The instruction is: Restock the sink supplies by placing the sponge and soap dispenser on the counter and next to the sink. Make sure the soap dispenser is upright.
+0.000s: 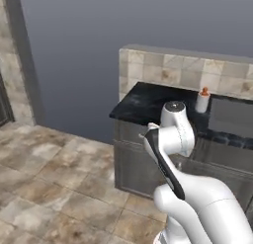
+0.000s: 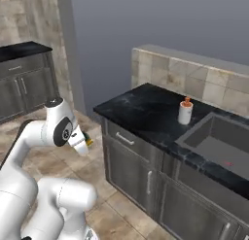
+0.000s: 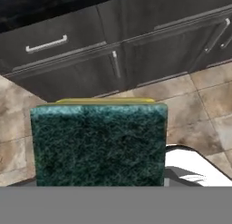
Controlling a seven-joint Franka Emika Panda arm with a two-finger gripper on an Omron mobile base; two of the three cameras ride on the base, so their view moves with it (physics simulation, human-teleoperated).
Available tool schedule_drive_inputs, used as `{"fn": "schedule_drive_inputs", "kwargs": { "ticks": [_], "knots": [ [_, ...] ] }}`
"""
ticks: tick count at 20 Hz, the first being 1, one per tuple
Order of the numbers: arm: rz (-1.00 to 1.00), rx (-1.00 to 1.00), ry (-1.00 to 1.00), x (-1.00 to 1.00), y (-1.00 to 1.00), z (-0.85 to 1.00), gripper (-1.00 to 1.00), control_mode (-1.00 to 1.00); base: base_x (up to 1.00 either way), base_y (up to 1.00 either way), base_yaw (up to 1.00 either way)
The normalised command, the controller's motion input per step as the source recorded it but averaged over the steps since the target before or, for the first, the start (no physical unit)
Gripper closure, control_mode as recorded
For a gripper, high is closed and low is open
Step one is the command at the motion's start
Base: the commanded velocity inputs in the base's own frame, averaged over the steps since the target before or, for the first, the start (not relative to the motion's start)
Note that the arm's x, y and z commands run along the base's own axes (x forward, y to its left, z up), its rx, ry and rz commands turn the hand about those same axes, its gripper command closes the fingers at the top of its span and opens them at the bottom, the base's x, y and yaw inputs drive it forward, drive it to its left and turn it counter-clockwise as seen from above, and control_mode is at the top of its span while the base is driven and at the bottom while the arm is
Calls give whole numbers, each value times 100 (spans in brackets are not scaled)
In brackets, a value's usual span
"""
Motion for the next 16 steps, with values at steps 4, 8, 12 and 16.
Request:
{"fn": "schedule_drive_inputs", "kwargs": {
  "ticks": [4,8,12,16],
  "knots": [
    [0,0,0,0,0,0,100,100,10,0,-73],
    [0,0,0,0,0,0,100,100,41,-12,-64],
    [0,0,0,0,0,0,100,100,58,-12,-55],
    [0,0,0,0,0,0,100,100,78,21,-44]
  ]
}}
